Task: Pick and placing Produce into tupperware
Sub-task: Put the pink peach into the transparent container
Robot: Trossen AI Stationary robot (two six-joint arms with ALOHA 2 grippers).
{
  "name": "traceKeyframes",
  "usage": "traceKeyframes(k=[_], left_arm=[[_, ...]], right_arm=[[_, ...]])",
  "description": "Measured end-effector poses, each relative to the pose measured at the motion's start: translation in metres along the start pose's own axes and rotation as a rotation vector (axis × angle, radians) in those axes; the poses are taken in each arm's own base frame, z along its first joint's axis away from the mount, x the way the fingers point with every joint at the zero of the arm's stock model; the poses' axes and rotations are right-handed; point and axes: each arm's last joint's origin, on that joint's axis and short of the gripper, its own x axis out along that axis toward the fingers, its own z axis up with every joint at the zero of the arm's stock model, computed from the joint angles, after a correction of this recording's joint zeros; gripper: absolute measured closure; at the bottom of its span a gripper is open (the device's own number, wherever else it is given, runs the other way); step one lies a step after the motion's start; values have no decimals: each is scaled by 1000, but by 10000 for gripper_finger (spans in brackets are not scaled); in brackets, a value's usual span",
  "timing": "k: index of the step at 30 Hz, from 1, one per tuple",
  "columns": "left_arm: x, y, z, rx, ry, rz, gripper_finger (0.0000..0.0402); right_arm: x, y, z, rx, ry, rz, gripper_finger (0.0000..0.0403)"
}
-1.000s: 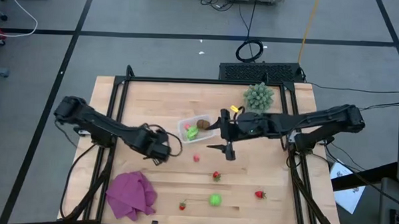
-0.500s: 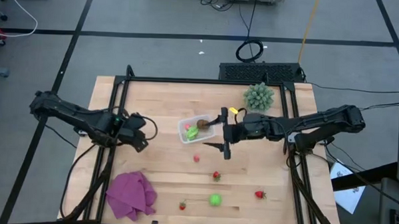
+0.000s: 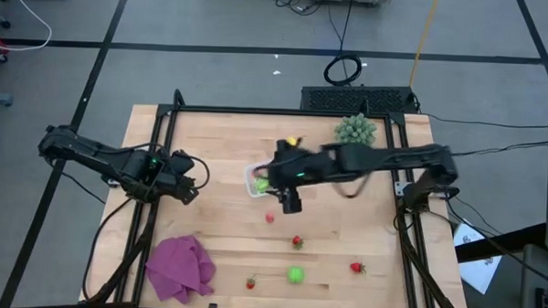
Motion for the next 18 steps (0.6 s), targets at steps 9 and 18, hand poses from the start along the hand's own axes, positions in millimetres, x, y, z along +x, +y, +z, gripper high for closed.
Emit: traceKeyframes(k=[9, 18], left_arm=[[0, 1, -1, 15, 7, 16, 174], [0, 2, -2, 29, 9, 31, 174]], right_arm=[[78, 19, -26, 26, 384, 81, 110], [118, 42, -41, 115, 473, 228, 110]])
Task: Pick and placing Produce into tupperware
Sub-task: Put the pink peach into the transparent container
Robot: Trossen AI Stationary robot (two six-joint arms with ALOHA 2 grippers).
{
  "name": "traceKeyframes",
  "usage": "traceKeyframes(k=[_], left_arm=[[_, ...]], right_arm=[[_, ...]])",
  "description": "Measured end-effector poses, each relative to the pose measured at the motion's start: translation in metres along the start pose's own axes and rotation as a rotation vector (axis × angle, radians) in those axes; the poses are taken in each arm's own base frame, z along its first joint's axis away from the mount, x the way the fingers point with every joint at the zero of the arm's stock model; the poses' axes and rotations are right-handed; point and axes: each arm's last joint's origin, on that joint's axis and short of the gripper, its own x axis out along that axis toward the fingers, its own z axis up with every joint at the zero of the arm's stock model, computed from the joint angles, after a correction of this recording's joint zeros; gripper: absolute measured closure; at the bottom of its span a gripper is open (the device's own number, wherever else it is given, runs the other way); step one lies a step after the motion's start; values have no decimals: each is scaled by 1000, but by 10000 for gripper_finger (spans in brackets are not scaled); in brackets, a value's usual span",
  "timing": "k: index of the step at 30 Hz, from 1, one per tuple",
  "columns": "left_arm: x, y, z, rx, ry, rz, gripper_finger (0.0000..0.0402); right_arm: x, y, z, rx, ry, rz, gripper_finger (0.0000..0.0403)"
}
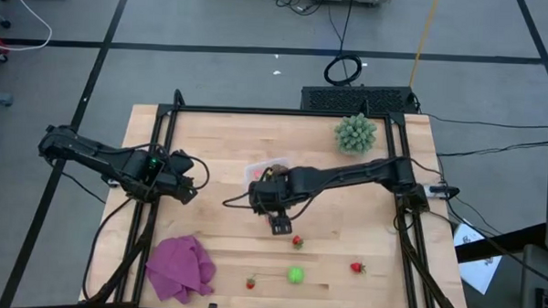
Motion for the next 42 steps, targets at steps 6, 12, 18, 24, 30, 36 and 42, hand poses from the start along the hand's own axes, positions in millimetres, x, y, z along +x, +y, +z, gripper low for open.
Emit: traceKeyframes(k=[6, 12, 18, 24, 30, 36, 42], left_arm=[[0, 0, 0, 14, -4, 3, 174], [0, 0, 0, 14, -7, 6, 174], [0, 0, 0, 13, -8, 5, 174], [0, 0, 0, 13, -8, 5, 174], [0, 0, 0, 15, -8, 5, 174], [0, 0, 0, 15, -8, 5, 174], [0, 0, 0, 13, -9, 4, 174]], right_arm=[[19, 16, 2, -13, 19, 14, 110], [37, 21, 4, -19, 39, 41, 110], [53, 15, 5, -4, 47, 65, 110], [60, 8, 2, 19, 39, 80, 110], [77, 4, -9, 21, 63, 80, 110], [88, 3, -15, 29, 63, 80, 110], [95, 3, -17, 19, 37, 81, 110]])
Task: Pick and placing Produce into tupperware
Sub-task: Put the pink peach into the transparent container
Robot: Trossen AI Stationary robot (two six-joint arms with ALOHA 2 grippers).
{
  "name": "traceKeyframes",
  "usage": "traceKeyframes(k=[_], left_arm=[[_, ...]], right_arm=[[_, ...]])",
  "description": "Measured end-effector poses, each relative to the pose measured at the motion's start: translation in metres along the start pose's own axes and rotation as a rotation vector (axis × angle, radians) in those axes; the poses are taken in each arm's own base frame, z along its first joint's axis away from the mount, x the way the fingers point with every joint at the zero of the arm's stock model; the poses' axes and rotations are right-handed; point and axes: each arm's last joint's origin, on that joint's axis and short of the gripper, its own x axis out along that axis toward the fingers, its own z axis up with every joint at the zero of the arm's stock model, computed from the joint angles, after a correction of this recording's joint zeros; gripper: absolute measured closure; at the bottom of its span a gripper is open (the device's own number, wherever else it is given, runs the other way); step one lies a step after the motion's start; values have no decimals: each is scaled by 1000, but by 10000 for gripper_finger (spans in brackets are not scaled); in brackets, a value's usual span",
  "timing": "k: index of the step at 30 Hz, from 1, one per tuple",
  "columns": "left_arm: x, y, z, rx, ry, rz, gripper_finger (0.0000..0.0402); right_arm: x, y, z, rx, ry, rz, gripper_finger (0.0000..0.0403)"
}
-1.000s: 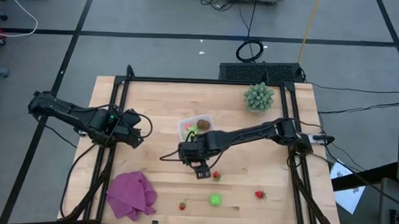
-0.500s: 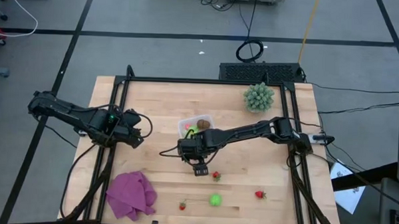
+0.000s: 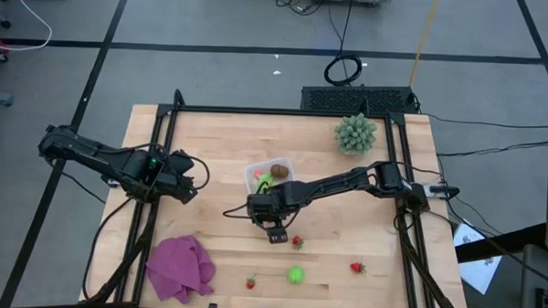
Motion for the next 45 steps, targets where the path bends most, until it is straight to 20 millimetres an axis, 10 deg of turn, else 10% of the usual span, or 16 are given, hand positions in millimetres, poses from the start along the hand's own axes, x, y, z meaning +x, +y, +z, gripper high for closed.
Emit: traceKeyframes(k=[45], left_arm=[[0, -1, 0, -5, -4, -5, 174]], right_arm=[[6, -1, -4, -21, 0, -5, 276]])
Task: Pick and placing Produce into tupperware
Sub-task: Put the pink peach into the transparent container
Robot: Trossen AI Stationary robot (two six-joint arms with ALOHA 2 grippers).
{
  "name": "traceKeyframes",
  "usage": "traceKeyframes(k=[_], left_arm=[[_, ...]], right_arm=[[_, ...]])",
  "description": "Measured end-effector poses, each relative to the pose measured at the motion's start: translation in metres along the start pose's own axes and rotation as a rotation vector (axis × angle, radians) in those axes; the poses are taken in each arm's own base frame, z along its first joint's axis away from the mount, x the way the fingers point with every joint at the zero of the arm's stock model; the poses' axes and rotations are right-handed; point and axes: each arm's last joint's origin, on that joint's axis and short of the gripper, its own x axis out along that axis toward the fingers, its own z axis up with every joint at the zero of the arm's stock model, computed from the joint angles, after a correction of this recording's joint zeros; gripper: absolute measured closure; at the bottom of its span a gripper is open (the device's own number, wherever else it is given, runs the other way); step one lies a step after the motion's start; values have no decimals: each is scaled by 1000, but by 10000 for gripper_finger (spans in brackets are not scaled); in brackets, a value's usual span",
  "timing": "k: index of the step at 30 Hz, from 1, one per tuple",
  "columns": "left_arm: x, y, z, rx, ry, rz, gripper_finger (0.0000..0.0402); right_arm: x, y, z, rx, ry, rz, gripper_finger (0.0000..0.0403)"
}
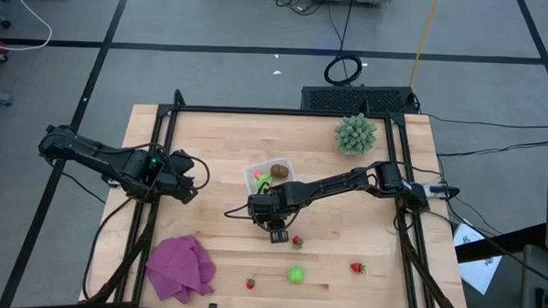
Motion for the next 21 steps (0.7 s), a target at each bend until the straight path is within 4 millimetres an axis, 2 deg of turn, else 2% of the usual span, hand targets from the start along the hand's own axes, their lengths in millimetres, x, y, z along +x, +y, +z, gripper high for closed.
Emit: traceKeyframes(k=[6, 16, 21], left_arm=[[0, 0, 0, -1, 0, 0, 174], [0, 0, 0, 0, 0, 0, 174], [0, 0, 0, -1, 0, -1, 174]], right_arm=[[0, 0, 0, -10, 0, 0, 293], [0, 0, 0, -10, 1, 0, 296], [-13, 1, 6, -14, -29, -6, 296]])
